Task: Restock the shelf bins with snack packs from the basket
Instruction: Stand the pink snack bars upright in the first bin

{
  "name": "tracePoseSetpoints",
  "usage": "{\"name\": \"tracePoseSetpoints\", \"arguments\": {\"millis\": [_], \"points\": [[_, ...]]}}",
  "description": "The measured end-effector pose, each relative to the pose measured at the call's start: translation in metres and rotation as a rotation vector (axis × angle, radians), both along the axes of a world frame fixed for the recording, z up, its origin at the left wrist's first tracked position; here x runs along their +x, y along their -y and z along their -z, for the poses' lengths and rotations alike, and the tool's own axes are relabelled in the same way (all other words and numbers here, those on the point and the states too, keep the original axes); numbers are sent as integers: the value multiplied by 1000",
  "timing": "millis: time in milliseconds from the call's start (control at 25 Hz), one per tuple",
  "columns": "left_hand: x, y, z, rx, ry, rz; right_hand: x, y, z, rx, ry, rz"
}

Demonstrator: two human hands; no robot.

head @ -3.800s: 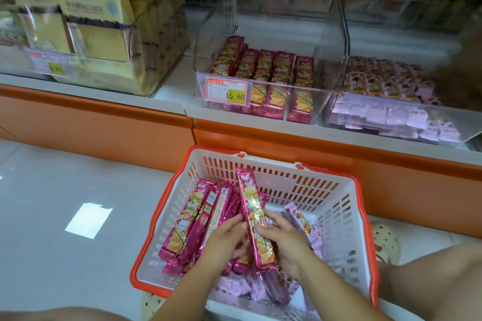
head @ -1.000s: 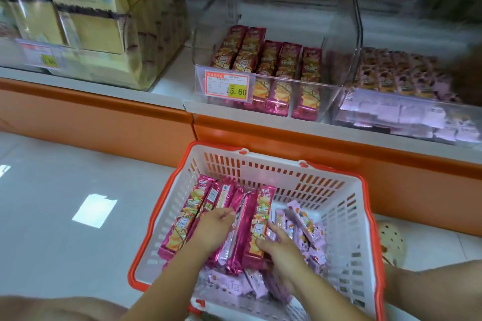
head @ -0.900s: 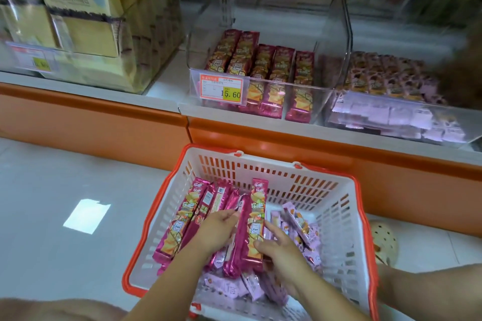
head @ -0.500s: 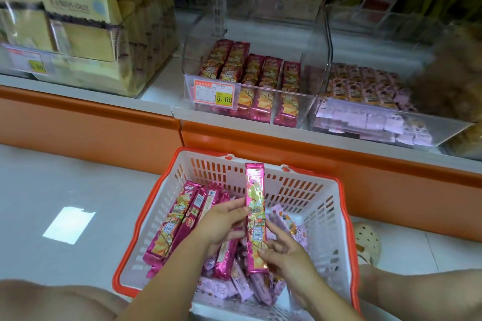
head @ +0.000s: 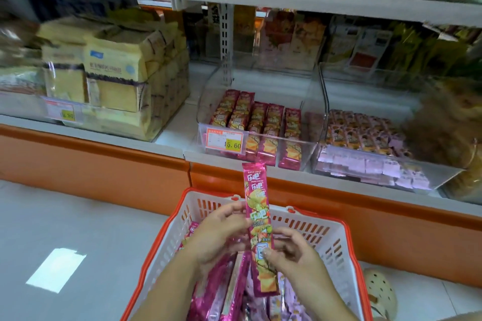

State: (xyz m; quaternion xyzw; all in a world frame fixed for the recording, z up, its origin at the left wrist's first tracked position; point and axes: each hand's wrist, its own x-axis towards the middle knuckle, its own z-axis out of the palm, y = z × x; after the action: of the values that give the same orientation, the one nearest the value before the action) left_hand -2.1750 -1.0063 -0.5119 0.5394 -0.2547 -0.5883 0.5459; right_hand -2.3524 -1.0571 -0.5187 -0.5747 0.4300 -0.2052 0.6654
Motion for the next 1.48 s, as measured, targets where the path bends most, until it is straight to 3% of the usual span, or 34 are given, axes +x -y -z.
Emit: {"name": "tracePoseSetpoints", "arguments": {"millis": [120, 240, 320, 400, 560, 680, 800, 1120, 1200, 1320, 1400, 1480], "points": [[32, 16, -72, -155, 127, -13, 21, 20, -64, -157, 74, -46], [75, 35, -115, -273, 507, -354, 48, 60, -120, -260, 131, 21], [98, 44, -120, -262, 782, -516, 73, 94, -140, -327, 115, 98], [104, 49, -114, -170, 872, -475, 101, 128, -148, -362, 59, 179], [99, 59, -100, -115, 829, -329, 139, 177, -139, -416, -146, 275], [100, 60, -101, -140, 744, -333, 156, 189, -119, -331, -331, 117], [101, 59, -100, -162, 614, -341, 163, 189, -109, -438, -591, -37], [99, 38, -74, -113, 585, -405, 158, 184, -120, -550, -708, -163], [94, 30, -66, -102, 567, -456, 146, 168, -129, -725, -479, 24], [94, 19, -39, -28, 526, -535, 105, 117, -116, -804, 186, 431], [86, 8, -6, 93, 552, -463, 82, 77, -59, -645, 168, 412], [70, -3, 33, 224, 554, -315, 69, 52, 18, -328, -162, 207]]}}
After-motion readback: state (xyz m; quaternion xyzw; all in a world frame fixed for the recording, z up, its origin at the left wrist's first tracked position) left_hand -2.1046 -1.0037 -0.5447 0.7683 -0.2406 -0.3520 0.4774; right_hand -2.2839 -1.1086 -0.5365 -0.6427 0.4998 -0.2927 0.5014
